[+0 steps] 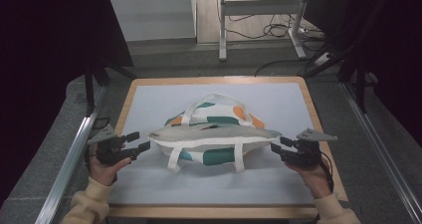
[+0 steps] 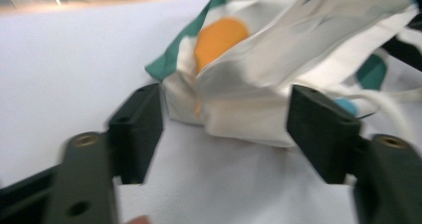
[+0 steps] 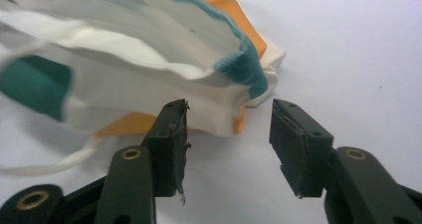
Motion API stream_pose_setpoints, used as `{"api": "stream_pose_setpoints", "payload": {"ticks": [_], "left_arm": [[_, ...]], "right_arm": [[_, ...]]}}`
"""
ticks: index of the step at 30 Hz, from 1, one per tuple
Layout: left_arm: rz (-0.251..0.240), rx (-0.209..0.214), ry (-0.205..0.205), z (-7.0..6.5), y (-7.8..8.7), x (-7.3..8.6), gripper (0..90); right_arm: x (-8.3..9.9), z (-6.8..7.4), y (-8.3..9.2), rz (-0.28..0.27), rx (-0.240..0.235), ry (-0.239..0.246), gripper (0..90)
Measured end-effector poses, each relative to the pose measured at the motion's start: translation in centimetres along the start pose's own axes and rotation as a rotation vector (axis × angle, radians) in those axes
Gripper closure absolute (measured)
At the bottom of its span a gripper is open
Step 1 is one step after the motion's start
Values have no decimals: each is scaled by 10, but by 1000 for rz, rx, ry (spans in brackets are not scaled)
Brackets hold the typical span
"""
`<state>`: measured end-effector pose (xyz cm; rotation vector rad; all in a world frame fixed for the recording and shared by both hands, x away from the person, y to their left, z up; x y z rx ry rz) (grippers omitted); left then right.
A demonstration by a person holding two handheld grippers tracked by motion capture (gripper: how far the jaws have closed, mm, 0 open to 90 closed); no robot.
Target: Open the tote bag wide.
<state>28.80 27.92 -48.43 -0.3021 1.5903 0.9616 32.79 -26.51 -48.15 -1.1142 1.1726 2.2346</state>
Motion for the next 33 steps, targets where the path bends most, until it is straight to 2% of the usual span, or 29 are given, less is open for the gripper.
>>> {"api": "stream_pose_setpoints", "payload": {"ticks": [1,2,3,4,6,7,8,9,12,13,14,15,16,17,18,19,21,22,23,24,25,26,28,29,31,32,33], "left_arm": [[-10,-16,-22,-7,6,-8,489],[-10,-16,-22,-7,6,-8,544],[-15,-14,-30,-11,8,-15,544],[-18,-11,-44,-18,9,-24,629],[-17,-3,-62,-25,6,-35,659],[-17,-3,-62,-25,6,-35,653],[-13,-5,-77,-30,2,-42,653],[-14,-9,-95,-33,0,-48,589],[-22,-14,-120,-37,-10,-65,532],[-24,2,-119,-36,-17,-75,474],[-24,2,-119,-36,-17,-75,452],[-32,6,-116,-34,-23,-81,452],[-32,21,-108,-31,-28,-86,410],[-28,46,-85,-26,-38,-92,393],[-28,46,-85,-26,-38,-92,384],[-14,63,-84,-19,-50,-96,367],[-9,72,-85,-17,-55,-98,344],[5,93,-90,-14,-61,-99,326],[14,110,-88,-12,-65,-99,314],[22,124,-96,-11,-69,-99,314],[33,146,-113,-12,-75,-99,307],[33,146,-113,-12,-75,-99,301],[67,178,-145,-14,-82,-97,299],[67,178,-145,-14,-82,-97,302],[126,165,-187,-16,-89,-93,329],[126,165,-187,-16,-89,-93,343],[148,160,-203,-16,-93,-91,357]], "right_arm": [[0,6,11,-15,-18,2,535],[0,6,11,-15,-18,2,535],[-1,8,14,-21,-30,1,540],[-3,17,21,-26,-54,7,543],[-6,26,24,-27,-71,29,543],[-6,26,24,-27,-71,29,543],[-8,32,24,-24,-80,39,544],[-14,43,22,-20,-101,63,544],[-20,52,19,-18,-119,75,544],[-27,61,14,-13,-139,87,544],[-27,61,14,-13,-139,87,544],[-30,65,11,-9,-148,94,543],[-36,75,1,9,-170,105,538],[-37,77,-2,17,-176,108,535],[-37,77,-2,17,-176,108,535],[-41,84,-15,33,-183,117,529],[-42,85,-19,37,-185,118,526],[-43,88,-31,54,-193,110,515],[-44,89,-35,60,-195,110,513],[-44,89,-35,60,-195,110,513],[-44,92,-42,71,-206,111,507],[-44,92,-42,71,-206,111,507],[-44,96,-50,84,-211,109,493],[-44,97,-51,85,-211,111,490],[-45,99,-54,87,-210,113,482],[-45,99,-54,87,-210,113,482],[-45,100,-57,92,-205,113,469]]}}
Point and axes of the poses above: each handheld gripper's, and its own axes: y roughly backward along the jaws, x roughly out of its underside, z roughly to its left, the point moved 2 cm from there along -y, roughly forward along the jaws, and after that the axes turned 15 degrees about -y, right-handed, at the moved point
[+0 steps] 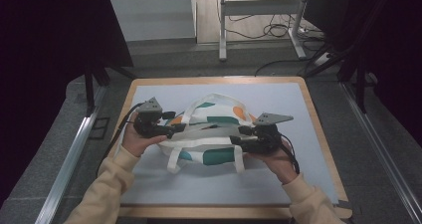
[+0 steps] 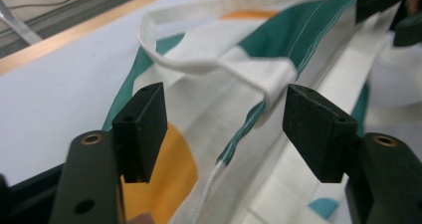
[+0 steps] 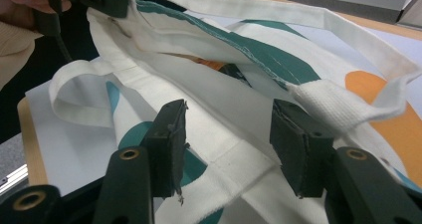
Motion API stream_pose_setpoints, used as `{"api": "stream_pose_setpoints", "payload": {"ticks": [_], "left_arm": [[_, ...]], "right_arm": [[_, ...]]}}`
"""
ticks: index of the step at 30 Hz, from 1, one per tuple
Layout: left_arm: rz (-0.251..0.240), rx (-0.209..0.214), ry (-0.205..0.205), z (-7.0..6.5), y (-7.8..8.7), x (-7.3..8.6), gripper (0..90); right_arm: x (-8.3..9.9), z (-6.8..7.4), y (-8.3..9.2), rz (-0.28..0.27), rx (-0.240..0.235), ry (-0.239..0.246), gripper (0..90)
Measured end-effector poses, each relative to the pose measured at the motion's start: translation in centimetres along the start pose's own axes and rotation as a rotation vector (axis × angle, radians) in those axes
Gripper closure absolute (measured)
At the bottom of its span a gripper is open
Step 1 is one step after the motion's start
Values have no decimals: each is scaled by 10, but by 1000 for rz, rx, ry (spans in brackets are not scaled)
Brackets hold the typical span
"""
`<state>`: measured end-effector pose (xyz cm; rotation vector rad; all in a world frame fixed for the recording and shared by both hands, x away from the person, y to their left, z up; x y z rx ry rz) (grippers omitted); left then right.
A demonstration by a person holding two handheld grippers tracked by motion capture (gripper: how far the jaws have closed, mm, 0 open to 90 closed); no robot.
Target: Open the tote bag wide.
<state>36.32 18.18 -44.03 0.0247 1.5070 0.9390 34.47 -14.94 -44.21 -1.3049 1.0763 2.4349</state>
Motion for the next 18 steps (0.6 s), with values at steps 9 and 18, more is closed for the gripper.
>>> {"api": "stream_pose_setpoints", "payload": {"ticks": [9,18], "left_arm": [[69,2,-41,-4,-13,3,745],[73,6,15,1,-16,1,824]], "right_arm": [[0,0,-13,39,33,20,404],[-3,21,-18,59,54,126,337]]}}
Point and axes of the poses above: each handheld gripper's, and its own axes: y roughly backward along the jaws, x roughly out of its underside, z roughly to its left, the point moved 2 cm from there along -y, roughly forward along the jaws, and after that the axes turned 15 degrees about -y, right-handed, at the moved point
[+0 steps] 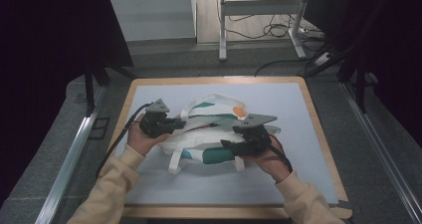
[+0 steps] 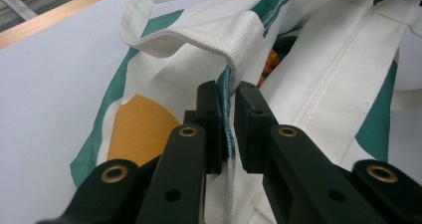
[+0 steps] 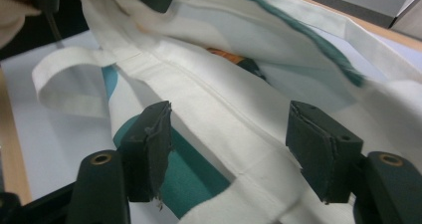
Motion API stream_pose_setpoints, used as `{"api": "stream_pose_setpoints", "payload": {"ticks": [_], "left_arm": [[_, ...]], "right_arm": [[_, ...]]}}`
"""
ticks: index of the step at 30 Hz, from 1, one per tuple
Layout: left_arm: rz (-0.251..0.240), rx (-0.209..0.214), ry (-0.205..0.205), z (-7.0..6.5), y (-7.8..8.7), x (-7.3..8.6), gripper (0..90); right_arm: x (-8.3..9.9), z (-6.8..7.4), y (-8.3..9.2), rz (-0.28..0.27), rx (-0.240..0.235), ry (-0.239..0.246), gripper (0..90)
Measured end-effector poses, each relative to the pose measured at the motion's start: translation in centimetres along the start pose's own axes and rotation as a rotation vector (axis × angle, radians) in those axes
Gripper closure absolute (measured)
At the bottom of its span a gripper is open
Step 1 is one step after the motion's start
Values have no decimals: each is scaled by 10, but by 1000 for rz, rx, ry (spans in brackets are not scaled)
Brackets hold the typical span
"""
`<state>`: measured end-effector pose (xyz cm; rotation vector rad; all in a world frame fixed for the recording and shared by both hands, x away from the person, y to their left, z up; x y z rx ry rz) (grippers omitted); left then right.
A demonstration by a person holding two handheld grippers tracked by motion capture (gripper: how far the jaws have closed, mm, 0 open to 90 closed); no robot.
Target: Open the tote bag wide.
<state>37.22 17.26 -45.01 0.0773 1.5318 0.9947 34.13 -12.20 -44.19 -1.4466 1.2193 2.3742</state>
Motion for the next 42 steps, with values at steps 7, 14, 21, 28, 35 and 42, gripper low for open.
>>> {"api": "stream_pose_setpoints", "payload": {"ticks": [7,14,21,28,35,42], "left_arm": [[-6,3,13,2,-1,-1,825],[-8,7,23,3,-1,-1,825],[-9,8,28,3,-1,-1,825],[-12,6,30,4,0,-1,825],[-15,2,51,9,-3,-2,825],[-16,3,60,9,-3,-3,826]], "right_arm": [[2,-5,-15,48,91,62,314],[6,-3,-19,71,117,102,256],[10,-2,-21,80,176,141,268],[7,-11,-14,36,174,103,598],[8,-11,-10,8,117,116,588],[8,7,-12,17,135,174,331]]}}
Point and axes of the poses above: each handheld gripper's, and its own axes: y roughly backward along the jaws, x roughly out of its underside, z roughly to its left, the point moved 2 cm from there along -y, roughly forward along the jaws, and after that the axes turned 15 degrees about -y, right-handed, at the moved point
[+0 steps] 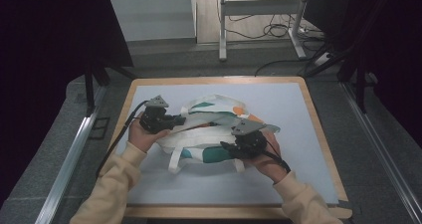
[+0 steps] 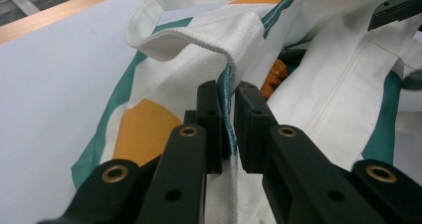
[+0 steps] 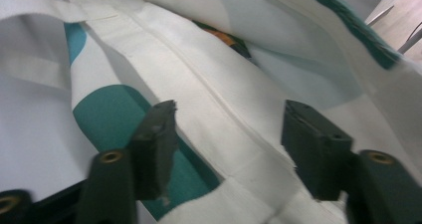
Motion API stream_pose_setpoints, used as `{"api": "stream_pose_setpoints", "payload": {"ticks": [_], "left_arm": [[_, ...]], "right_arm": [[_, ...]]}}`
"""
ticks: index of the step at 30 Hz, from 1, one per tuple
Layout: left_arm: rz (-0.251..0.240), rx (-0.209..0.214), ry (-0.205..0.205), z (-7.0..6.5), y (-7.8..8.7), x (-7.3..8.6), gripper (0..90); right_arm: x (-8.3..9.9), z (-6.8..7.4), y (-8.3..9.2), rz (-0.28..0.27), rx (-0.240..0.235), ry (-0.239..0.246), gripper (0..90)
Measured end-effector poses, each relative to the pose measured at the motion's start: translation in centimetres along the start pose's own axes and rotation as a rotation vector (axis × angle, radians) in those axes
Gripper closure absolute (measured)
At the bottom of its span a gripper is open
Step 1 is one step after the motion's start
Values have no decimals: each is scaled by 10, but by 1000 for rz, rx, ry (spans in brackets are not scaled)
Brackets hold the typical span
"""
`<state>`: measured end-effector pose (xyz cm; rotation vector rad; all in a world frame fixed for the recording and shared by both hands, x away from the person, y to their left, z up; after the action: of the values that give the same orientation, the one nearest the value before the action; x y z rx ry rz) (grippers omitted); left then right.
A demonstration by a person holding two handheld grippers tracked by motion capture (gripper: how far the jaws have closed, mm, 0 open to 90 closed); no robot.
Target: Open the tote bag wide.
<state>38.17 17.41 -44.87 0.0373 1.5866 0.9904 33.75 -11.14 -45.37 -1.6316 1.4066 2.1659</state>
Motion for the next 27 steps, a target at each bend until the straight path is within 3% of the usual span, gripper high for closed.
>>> {"api": "stream_pose_setpoints", "payload": {"ticks": [4,10,14,19,20,22,27], "left_arm": [[1,1,0,0,0,-1,826],[2,6,0,0,1,-2,825],[1,10,0,1,1,-2,826],[2,11,1,2,1,-2,825],[1,10,5,2,1,-2,825],[2,11,8,2,0,-2,825],[5,8,14,4,-1,-3,825]], "right_arm": [[-2,12,-10,40,49,58,226],[-3,15,-22,76,98,92,224],[-4,13,-23,61,126,106,263],[-5,11,-19,31,143,106,361],[-6,10,-16,16,137,104,442],[-6,9,-16,14,131,107,476],[-8,6,-14,6,81,71,709]]}}
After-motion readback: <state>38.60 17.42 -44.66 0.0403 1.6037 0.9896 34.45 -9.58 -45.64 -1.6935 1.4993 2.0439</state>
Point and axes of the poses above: each handheld gripper's, and its own axes: y roughly backward along the jaws, x roughly out of its underside, z roughly to its left, the point moved 2 cm from there along -y, roughly forward along the jaws, and after that the axes turned 15 degrees about -y, right-handed, at the moved point
